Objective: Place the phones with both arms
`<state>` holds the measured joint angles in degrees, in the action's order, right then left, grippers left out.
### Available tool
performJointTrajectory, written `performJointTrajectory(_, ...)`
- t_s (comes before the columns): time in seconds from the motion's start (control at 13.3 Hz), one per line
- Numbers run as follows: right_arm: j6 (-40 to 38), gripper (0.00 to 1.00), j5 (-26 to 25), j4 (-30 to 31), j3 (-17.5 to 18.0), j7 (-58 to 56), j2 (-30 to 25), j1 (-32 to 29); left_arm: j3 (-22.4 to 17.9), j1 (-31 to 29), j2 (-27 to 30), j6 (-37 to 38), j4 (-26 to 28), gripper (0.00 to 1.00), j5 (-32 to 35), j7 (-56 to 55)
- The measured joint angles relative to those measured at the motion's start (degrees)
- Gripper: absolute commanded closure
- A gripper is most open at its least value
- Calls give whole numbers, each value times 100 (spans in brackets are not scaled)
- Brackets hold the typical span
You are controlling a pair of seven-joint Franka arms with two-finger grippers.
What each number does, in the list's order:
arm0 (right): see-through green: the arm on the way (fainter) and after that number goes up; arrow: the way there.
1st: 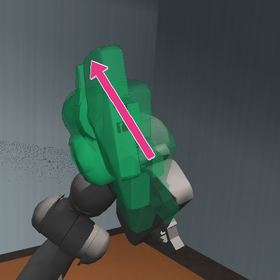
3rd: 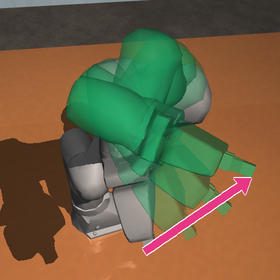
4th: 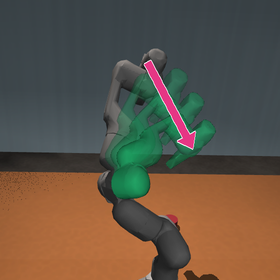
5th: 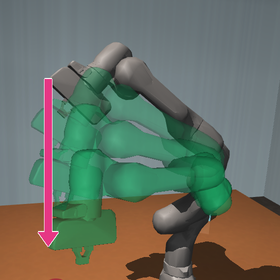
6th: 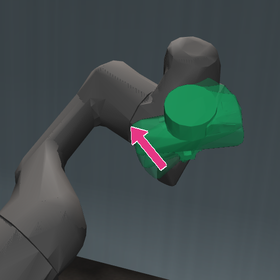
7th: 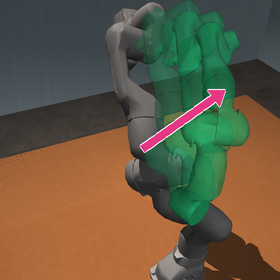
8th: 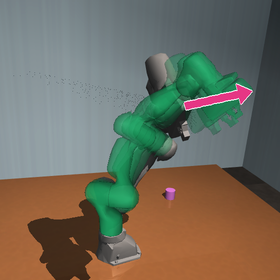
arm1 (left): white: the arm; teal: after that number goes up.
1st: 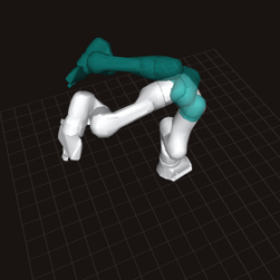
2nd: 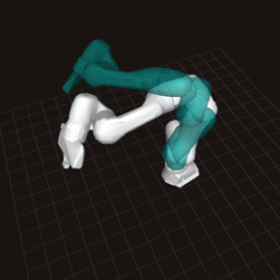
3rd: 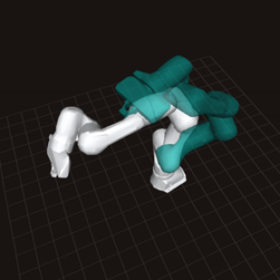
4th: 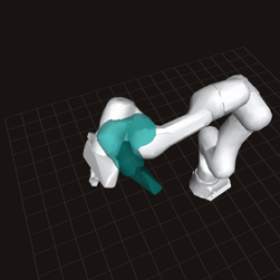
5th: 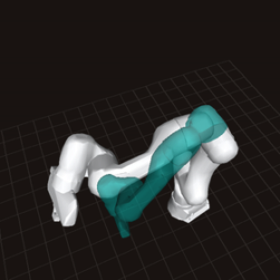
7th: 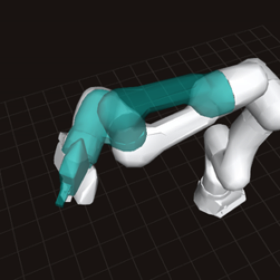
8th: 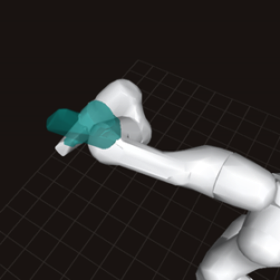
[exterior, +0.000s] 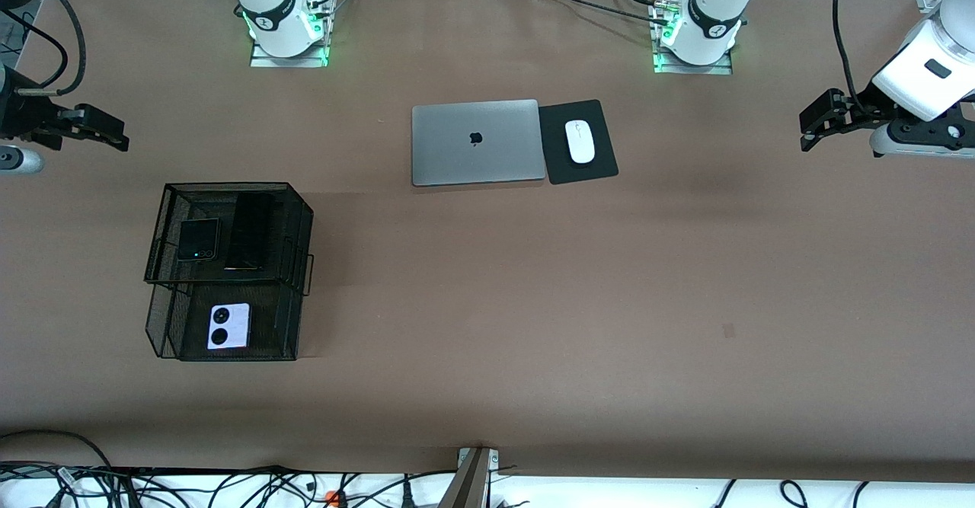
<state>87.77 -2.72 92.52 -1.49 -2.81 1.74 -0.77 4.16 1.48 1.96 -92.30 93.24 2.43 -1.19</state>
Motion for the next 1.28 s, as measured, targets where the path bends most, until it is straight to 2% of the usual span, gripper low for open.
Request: performJointTrajectory(1.28, 305, 0, 225, -46, -10, 46, 2, -51, -11, -1, 0, 0, 0, 0, 0, 0)
